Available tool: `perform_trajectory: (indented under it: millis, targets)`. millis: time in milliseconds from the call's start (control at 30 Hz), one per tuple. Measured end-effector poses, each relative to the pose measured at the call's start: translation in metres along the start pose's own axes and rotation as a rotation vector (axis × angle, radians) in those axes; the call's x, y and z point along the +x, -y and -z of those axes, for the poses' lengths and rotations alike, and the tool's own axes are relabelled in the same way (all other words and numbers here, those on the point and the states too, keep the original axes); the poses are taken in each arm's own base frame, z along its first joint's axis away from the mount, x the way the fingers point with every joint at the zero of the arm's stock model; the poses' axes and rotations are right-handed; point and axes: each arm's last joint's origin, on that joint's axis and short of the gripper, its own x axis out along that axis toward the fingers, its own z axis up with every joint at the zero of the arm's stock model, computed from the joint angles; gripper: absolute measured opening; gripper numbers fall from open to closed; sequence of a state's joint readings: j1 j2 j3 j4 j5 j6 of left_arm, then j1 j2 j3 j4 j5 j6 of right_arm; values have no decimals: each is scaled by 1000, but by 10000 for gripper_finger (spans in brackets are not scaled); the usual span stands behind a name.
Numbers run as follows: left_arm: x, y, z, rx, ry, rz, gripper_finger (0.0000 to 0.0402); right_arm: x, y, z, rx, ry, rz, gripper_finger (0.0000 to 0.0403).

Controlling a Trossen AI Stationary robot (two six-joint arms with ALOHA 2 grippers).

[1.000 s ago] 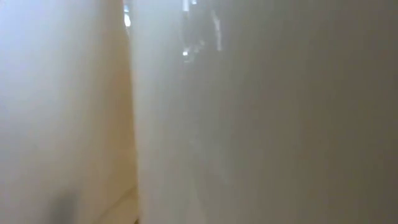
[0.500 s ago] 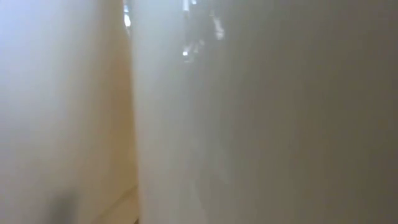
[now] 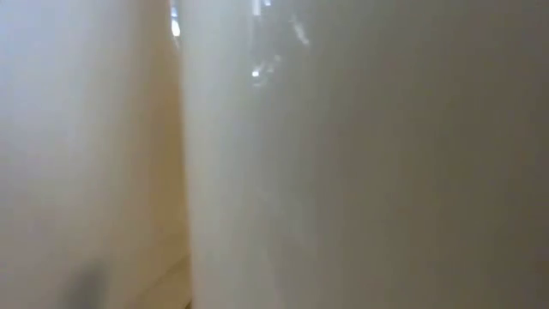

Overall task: Sort pens & pencils
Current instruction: Put the right black pen into the right gray bin

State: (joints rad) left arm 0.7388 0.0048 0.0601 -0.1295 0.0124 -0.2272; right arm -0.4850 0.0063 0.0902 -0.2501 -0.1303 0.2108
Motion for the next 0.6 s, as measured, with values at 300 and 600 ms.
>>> perform_trajectory:
  millis: [300, 600]
  targets:
    - [0, 0, 0, 7, 1, -1, 98, 0, 0, -1, -1, 8, 1, 49]
    - [0, 0, -1, 57, 9, 0, 98, 0, 0, -1, 179, 19, -4, 49]
